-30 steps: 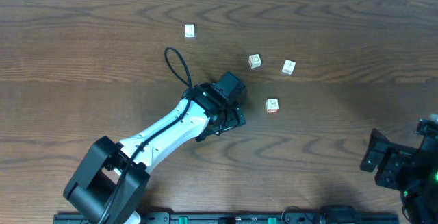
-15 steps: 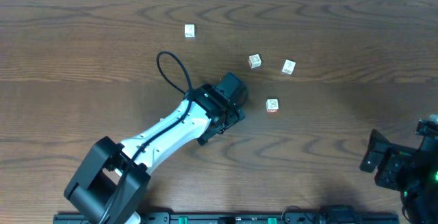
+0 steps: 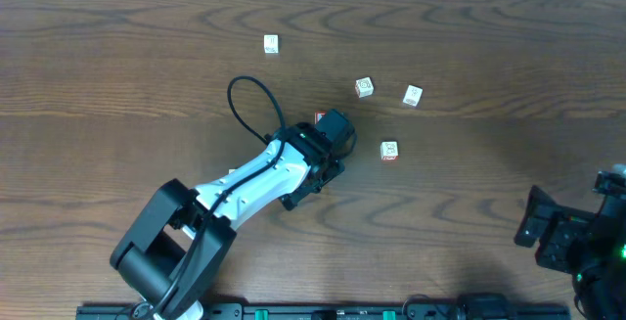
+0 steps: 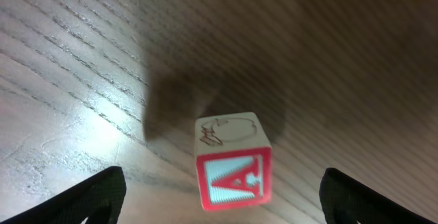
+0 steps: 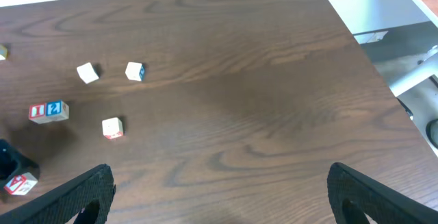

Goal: Spell out Ai2

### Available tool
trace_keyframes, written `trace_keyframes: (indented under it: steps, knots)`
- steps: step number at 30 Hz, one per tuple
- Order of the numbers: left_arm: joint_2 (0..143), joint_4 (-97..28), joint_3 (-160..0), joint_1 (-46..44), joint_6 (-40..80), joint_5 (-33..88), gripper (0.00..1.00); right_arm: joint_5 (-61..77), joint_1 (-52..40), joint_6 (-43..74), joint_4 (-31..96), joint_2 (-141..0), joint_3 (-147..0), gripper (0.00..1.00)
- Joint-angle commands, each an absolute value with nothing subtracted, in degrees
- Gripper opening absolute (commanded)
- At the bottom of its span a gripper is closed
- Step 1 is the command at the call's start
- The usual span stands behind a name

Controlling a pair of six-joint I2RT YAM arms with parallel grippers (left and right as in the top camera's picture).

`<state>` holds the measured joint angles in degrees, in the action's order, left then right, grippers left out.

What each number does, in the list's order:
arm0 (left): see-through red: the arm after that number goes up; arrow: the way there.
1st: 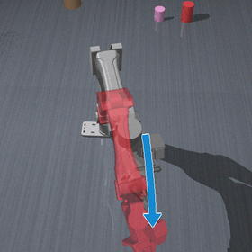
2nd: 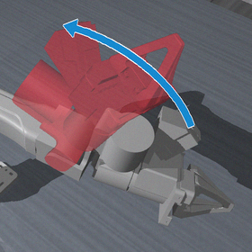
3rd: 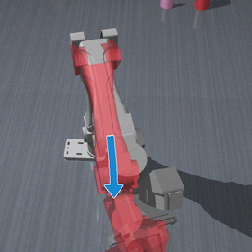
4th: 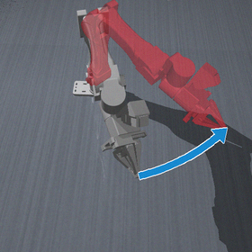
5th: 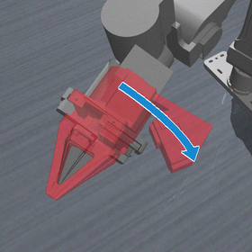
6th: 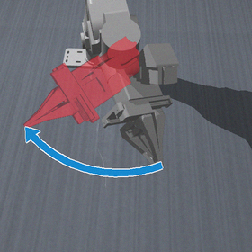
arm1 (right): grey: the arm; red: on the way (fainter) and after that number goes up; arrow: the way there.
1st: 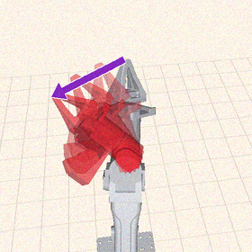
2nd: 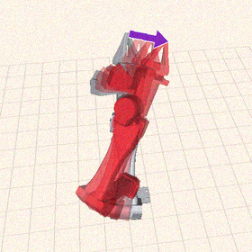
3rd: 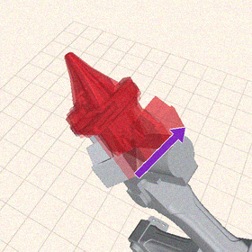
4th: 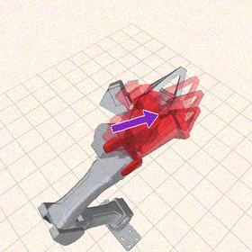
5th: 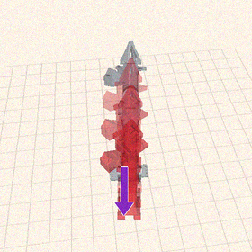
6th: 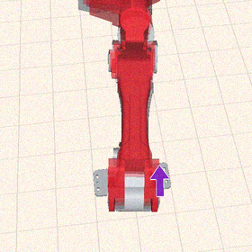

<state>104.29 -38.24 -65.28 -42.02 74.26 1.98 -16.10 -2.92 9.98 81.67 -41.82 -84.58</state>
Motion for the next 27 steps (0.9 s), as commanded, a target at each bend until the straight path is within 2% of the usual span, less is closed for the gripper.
trace_keyframes:
  steps: [1, 8, 27]
  knots:
    - [105.0, -37.8, -65.0, -42.1, 75.4, 1.3, 0.92, -16.1, -2.2, 9.8, 82.1, -41.6, -84.5, 0.99]
    - [105.0, -36.7, -65.0, -42.1, 75.9, 4.1, 0.9, -16.1, -2.2, 9.8, 82.1, -41.6, -84.5, 0.99]
    - [105.0, -35.3, -65.0, -42.1, 77.2, 3.8, 0.73, -16.1, -2.2, 9.8, 82.2, -41.6, -84.5, 0.99]
